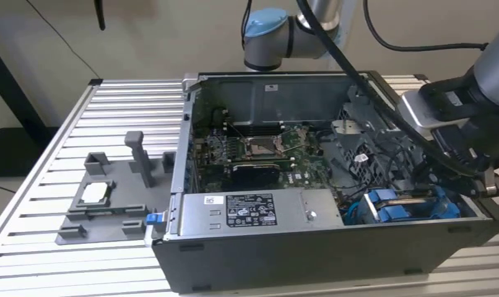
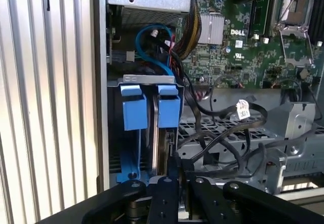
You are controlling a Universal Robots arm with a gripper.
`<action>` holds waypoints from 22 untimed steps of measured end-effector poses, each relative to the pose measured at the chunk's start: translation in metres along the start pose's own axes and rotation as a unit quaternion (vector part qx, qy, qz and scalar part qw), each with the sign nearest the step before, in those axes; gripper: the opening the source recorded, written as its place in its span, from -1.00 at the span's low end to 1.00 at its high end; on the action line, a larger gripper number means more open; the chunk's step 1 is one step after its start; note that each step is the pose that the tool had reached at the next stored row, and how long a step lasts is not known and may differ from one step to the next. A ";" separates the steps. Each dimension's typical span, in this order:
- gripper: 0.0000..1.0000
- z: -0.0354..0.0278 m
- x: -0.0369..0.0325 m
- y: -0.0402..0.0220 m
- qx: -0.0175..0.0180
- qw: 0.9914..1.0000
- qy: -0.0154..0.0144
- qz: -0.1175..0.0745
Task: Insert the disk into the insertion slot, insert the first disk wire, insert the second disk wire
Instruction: 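Insert the second disk wire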
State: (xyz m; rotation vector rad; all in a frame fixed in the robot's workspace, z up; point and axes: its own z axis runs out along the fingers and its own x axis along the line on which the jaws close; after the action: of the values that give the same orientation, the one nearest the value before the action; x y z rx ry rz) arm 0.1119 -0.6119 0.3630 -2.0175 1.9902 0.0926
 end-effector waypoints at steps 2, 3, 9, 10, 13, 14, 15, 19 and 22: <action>-0.69 -0.0036 -0.0028 -0.0007 -0.004 1.000 0.000 -0.001; -0.69 -0.0052 -0.0043 -0.0010 -0.007 1.000 -0.001 -0.002; -0.40 -0.0129 -0.0090 -0.0005 -0.019 1.000 -0.002 -0.008; -0.40 -0.0148 -0.0098 -0.0004 -0.021 1.000 -0.002 -0.009; -0.40 -0.0217 -0.0123 0.0014 -0.023 1.000 -0.003 -0.010; -0.40 -0.0222 -0.0128 0.0040 -0.023 1.000 -0.004 -0.010; -0.40 -0.0228 -0.0134 0.0073 -0.023 1.000 -0.003 -0.010; -0.40 -0.0223 -0.0226 0.0180 -0.023 1.000 -0.003 -0.010; -0.40 -0.0189 -0.0350 0.0187 -0.023 1.000 -0.003 -0.010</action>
State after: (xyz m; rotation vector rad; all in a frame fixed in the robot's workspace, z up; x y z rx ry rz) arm 0.0890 -0.5829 0.3868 -2.0622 1.9805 0.1412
